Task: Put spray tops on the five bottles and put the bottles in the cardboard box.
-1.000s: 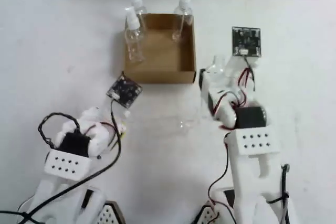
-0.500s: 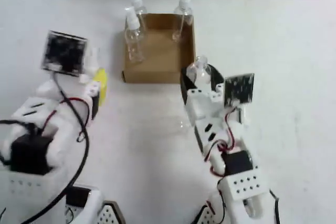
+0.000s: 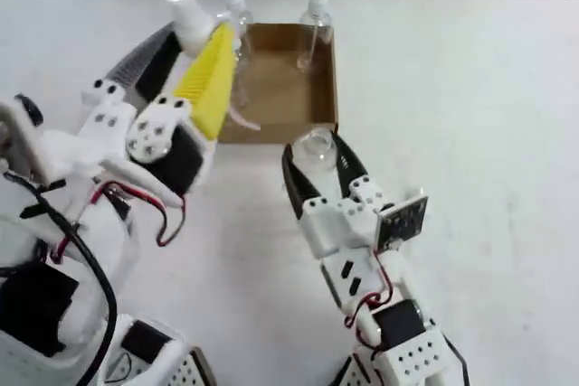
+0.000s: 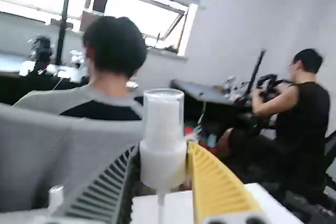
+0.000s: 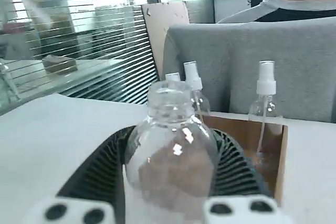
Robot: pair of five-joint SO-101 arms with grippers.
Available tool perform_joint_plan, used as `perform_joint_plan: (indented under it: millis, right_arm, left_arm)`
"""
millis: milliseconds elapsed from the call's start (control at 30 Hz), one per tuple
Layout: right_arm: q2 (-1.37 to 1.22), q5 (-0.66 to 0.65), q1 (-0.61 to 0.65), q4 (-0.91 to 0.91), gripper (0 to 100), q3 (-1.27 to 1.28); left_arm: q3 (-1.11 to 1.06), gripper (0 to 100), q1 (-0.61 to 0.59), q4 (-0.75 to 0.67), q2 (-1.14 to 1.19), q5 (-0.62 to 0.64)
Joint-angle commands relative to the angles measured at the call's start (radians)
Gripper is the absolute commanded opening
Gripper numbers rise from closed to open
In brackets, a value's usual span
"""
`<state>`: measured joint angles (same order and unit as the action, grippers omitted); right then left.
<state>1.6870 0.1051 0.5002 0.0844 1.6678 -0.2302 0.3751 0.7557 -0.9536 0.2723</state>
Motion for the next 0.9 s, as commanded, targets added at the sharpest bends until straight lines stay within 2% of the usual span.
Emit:
perform_joint_plan:
  millis: [0, 100, 233, 367, 500, 633, 867]
  right_arm:
    - [0.036, -0.005, 0.047, -0.021, 1.7, 0.025]
    - [0.036, -0.005, 0.065, 0.021, 1.7, 0.028]
    - [0.038, -0.005, 0.076, 0.071, 1.7, 0.028]
    - [0.038, -0.005, 0.071, 0.073, 1.7, 0.028]
    - [0.031, -0.005, 0.068, 0.088, 1.7, 0.028]
    - [0.038, -0.005, 0.068, 0.111, 1.7, 0.028]
    - [0.038, -0.005, 0.065, 0.114, 1.7, 0.028]
  left_arm:
    - [0.058, 2, 0.105, -0.161, 0.128, -0.086]
    - [0.057, 2, 0.185, -0.169, 0.208, -0.184]
    - [0.046, 2, 0.280, -0.166, 0.255, -0.192]
    - [0.049, 2, 0.315, -0.140, 0.262, -0.196]
    - [0.058, 2, 0.311, -0.084, 0.255, -0.199]
    - [0.058, 2, 0.292, -0.037, 0.239, -0.267]
    - [0.043, 2, 0.232, -0.025, 0.154, -0.267]
